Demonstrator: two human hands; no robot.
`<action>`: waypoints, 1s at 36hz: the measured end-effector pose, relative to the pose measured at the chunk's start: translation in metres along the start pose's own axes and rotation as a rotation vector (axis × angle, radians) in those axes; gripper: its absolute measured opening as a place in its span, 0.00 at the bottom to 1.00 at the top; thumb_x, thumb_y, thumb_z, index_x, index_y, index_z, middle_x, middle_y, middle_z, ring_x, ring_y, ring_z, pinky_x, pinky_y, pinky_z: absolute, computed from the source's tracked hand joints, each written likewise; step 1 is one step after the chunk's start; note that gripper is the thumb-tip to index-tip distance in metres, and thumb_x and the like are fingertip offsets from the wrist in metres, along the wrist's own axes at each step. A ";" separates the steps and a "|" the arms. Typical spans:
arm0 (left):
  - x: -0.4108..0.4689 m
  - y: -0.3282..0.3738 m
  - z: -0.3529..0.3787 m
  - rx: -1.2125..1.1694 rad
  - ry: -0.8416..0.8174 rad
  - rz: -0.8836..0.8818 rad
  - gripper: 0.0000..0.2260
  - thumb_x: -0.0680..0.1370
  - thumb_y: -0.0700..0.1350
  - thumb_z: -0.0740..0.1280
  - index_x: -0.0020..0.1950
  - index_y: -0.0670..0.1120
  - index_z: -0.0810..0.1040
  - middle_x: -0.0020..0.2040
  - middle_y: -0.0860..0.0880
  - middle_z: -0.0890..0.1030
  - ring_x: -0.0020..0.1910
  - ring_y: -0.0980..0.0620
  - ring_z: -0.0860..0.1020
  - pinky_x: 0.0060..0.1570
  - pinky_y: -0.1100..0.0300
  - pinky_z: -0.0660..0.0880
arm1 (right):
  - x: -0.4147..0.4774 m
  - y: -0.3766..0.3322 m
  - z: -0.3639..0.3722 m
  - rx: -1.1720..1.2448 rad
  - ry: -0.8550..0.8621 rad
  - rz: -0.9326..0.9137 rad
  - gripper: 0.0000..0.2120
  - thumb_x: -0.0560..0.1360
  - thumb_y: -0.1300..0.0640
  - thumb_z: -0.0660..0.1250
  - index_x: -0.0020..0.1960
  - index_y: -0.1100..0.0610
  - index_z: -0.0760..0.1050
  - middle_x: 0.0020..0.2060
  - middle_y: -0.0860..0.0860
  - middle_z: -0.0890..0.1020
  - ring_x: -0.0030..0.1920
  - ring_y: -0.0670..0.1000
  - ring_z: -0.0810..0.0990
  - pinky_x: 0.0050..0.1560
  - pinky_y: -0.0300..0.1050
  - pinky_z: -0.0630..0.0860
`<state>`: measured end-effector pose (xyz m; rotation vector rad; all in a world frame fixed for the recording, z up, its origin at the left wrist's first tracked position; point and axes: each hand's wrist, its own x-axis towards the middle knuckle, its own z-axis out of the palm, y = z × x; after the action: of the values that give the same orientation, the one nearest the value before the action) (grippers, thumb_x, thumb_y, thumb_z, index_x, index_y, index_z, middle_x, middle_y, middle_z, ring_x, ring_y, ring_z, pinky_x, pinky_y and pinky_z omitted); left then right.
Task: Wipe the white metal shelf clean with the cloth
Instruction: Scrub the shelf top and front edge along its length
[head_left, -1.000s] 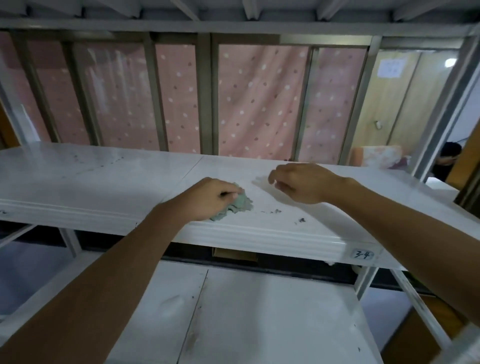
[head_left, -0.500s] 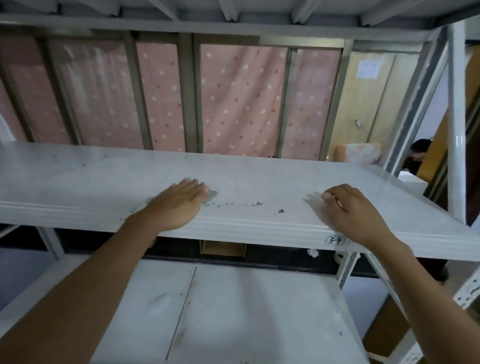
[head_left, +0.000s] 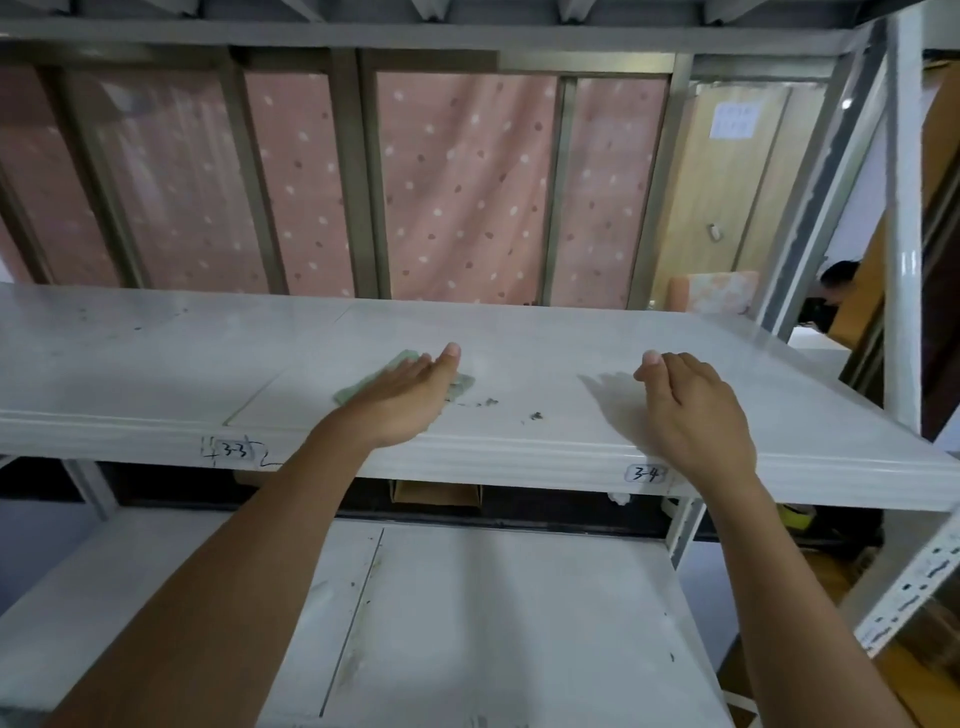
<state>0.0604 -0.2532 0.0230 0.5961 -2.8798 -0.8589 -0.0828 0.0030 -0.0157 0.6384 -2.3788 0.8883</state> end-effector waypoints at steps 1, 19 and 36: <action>0.003 0.004 0.003 -0.006 -0.017 0.009 0.37 0.78 0.72 0.37 0.82 0.57 0.52 0.83 0.57 0.51 0.83 0.53 0.49 0.81 0.46 0.48 | 0.000 0.000 -0.001 0.034 0.018 0.026 0.26 0.82 0.43 0.45 0.47 0.57 0.76 0.44 0.51 0.79 0.48 0.56 0.74 0.51 0.56 0.73; -0.006 0.037 0.056 0.311 -0.128 0.476 0.34 0.76 0.68 0.40 0.82 0.59 0.51 0.81 0.66 0.48 0.76 0.72 0.44 0.80 0.65 0.40 | 0.006 0.000 -0.012 0.374 0.003 0.206 0.26 0.82 0.40 0.47 0.46 0.51 0.79 0.47 0.44 0.81 0.52 0.49 0.77 0.53 0.50 0.72; -0.029 0.047 0.139 0.392 0.009 1.262 0.20 0.80 0.34 0.58 0.68 0.45 0.80 0.71 0.51 0.78 0.73 0.55 0.73 0.75 0.65 0.65 | -0.001 0.022 -0.044 0.703 -0.069 0.244 0.24 0.82 0.40 0.53 0.42 0.53 0.81 0.44 0.48 0.84 0.48 0.50 0.81 0.56 0.53 0.75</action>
<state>0.0458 -0.1351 -0.0672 -1.1089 -2.5844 -0.0763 -0.0817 0.0490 0.0025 0.6374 -2.2026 1.8698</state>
